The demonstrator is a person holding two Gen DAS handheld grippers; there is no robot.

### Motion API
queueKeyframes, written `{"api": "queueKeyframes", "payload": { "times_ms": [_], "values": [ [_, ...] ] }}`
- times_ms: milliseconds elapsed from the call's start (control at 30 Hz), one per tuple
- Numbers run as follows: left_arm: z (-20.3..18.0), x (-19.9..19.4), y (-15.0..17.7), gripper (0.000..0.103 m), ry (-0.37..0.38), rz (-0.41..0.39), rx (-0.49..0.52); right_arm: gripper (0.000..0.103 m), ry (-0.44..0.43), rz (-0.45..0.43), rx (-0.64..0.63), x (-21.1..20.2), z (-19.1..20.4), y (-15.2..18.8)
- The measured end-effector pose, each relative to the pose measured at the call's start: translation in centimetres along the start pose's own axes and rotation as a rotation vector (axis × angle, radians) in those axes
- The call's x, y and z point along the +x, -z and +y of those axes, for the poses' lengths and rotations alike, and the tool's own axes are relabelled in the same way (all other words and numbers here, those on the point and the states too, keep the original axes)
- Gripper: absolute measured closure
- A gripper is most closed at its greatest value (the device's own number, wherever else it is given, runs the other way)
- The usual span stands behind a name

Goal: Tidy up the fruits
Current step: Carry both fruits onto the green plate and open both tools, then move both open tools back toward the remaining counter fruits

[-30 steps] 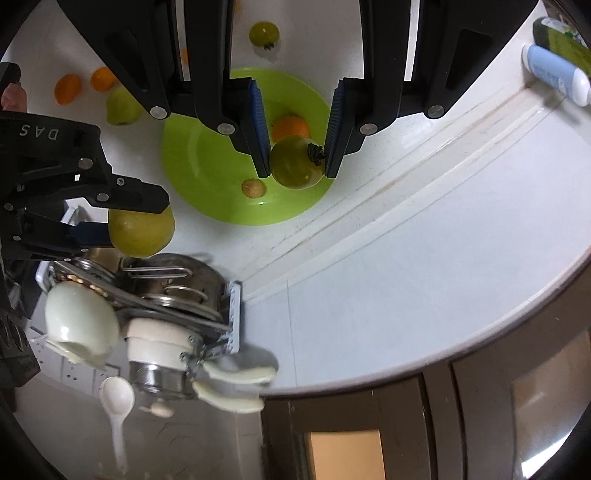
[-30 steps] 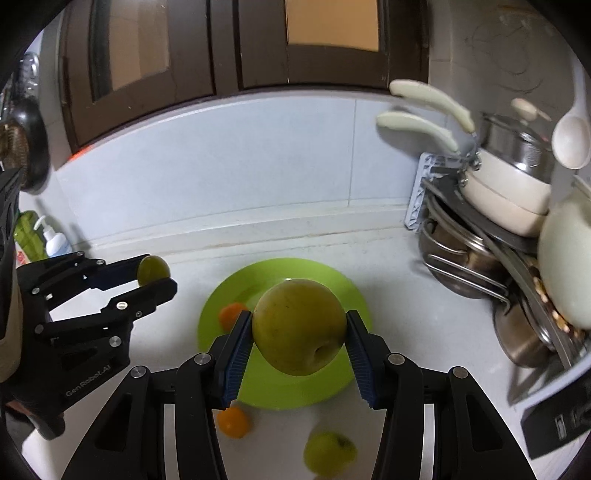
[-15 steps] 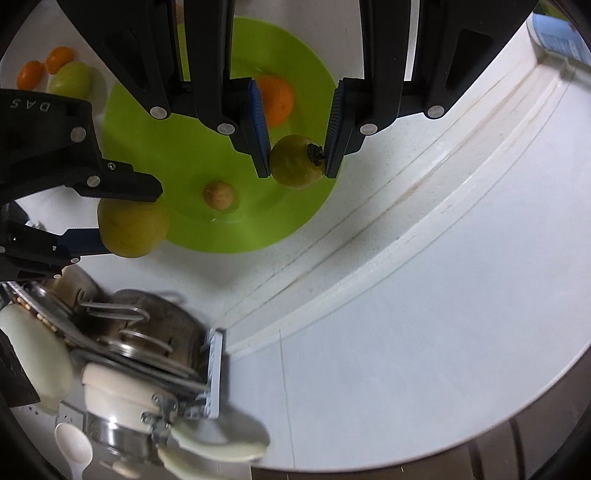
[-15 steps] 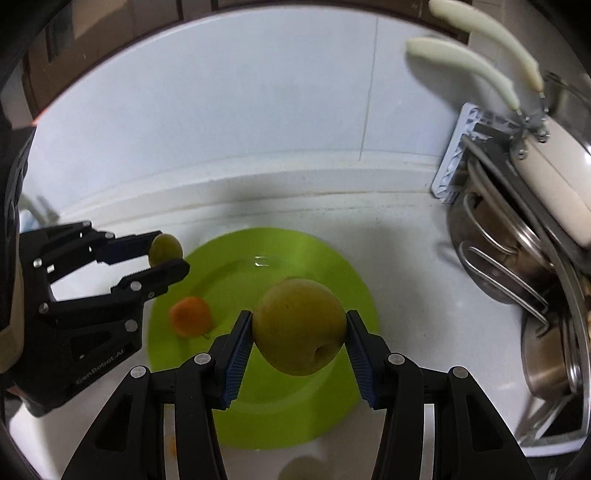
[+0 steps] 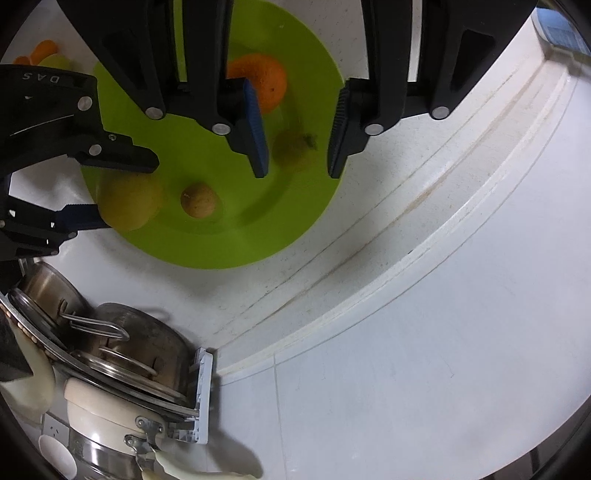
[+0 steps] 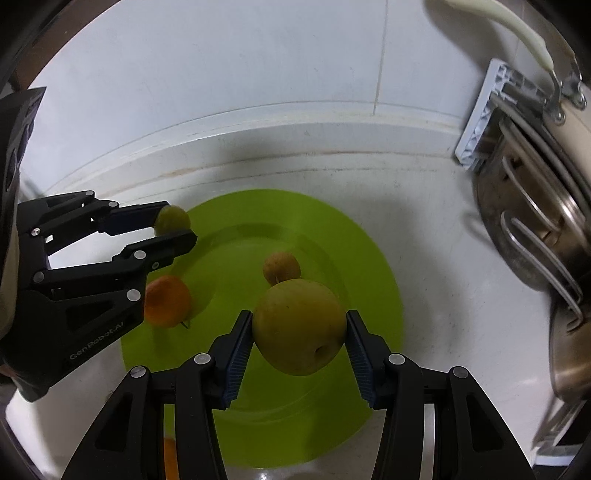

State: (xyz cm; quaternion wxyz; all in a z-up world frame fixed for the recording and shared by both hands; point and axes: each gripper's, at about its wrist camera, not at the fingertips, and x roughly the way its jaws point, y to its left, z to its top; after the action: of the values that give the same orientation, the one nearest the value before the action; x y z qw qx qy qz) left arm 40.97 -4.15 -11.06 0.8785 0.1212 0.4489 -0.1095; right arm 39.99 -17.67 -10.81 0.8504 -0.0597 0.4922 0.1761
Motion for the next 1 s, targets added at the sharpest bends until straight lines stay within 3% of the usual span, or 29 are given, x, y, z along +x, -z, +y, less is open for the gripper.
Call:
{"api": "queueKeyframes", "payload": {
  "times_ms": [167, 500, 633, 767, 833, 1000],
  "values": [
    [0.1, -0.8, 0.4, 0.059, -0.007, -0.003, -0.002, 0.051, 0.002, -0.010, 0.000, -0.4, 0.0, 0.2],
    [-0.3, -6.2, 1.4, 0.057, -0.032, -0.086, -0.015, 0.050, 0.028, -0.082, 0.001, -4.1, 0.2, 1.5],
    [-1.0, -9.5, 1.9, 0.057, -0.084, -0.141, -0.006, 0.050, 0.032, -0.146, 0.010, -7.1, 0.5, 2.3],
    [-1.5, -12.9, 2.5, 0.053, -0.073, -0.196, -0.019, 0.049, 0.036, -0.214, 0.017, -10.1, 1.3, 3.3],
    [-1.7, -14.8, 3.2, 0.050, -0.075, -0.230, -0.035, 0.042, 0.051, -0.252, 0.025, -11.6, 1.6, 4.0],
    [-2.6, -18.5, 5.0, 0.047, -0.077, -0.285, -0.058, 0.041, 0.103, -0.342, 0.037, -15.3, 2.6, 6.4]
  ]
}}
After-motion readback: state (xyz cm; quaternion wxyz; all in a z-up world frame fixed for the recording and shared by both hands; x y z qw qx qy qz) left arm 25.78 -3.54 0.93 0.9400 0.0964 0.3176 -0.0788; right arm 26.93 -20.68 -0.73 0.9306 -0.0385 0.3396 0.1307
